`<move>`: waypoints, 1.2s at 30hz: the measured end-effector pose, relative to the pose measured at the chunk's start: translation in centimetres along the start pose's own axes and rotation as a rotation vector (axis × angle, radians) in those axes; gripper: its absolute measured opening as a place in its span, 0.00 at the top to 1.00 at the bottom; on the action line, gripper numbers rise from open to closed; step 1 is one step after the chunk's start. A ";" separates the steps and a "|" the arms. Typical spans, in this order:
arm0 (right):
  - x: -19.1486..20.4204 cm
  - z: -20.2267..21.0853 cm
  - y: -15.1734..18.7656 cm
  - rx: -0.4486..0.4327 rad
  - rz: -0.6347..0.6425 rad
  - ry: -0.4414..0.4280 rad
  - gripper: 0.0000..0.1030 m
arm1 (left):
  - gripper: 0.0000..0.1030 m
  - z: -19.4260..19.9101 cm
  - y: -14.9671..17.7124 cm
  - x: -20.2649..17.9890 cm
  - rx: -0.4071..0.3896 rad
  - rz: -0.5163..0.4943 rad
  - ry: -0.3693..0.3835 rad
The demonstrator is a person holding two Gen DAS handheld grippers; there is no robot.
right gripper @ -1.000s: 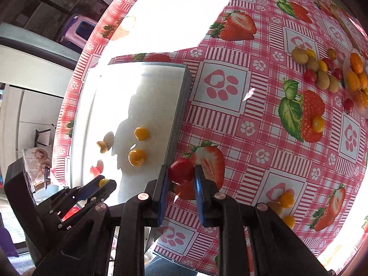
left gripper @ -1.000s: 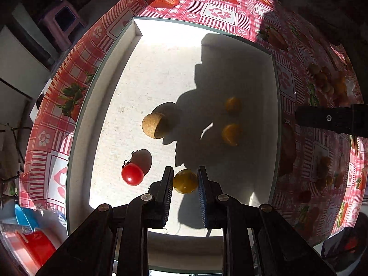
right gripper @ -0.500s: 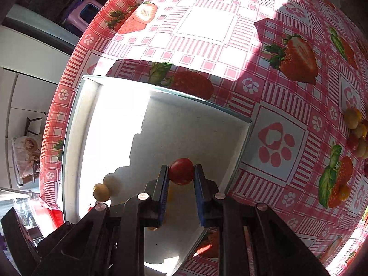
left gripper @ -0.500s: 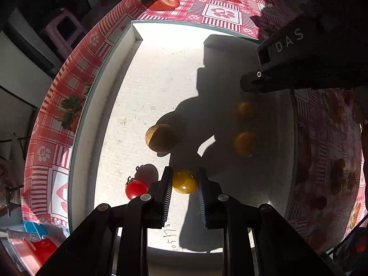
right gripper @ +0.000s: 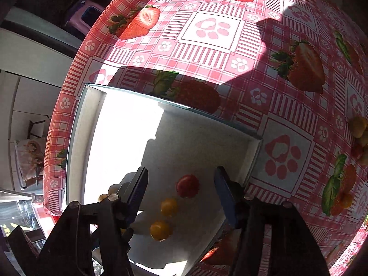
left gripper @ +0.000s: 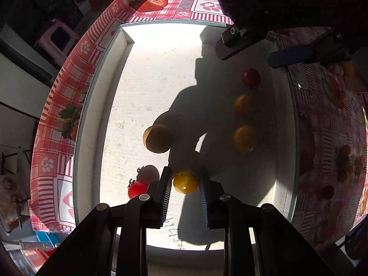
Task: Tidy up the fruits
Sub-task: 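Carry both tomatoes over the white tray and open both grippers to release, then grasp a yellow cherry tomato from the table with the right gripper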
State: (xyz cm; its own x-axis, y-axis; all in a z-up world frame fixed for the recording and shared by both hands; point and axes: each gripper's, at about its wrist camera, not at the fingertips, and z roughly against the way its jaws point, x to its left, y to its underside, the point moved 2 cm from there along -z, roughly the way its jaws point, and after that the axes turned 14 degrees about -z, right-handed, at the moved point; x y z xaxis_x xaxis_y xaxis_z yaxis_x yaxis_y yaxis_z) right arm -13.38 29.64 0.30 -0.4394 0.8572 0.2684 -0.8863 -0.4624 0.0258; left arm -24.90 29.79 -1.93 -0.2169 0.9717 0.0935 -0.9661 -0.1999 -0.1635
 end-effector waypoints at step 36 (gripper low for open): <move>-28.1 8.5 19.9 -0.049 -0.492 0.122 0.27 | 0.21 3.6 -0.7 -16.1 -0.038 -0.501 0.174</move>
State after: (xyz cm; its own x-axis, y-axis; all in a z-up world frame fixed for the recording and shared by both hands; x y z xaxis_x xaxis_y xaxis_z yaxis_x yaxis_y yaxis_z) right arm -17.42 -5.55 1.46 0.0206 0.9924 0.1214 -0.9971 0.0115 0.0752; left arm -21.21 13.84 0.24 0.2994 0.9541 0.0052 -0.9388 0.2956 -0.1768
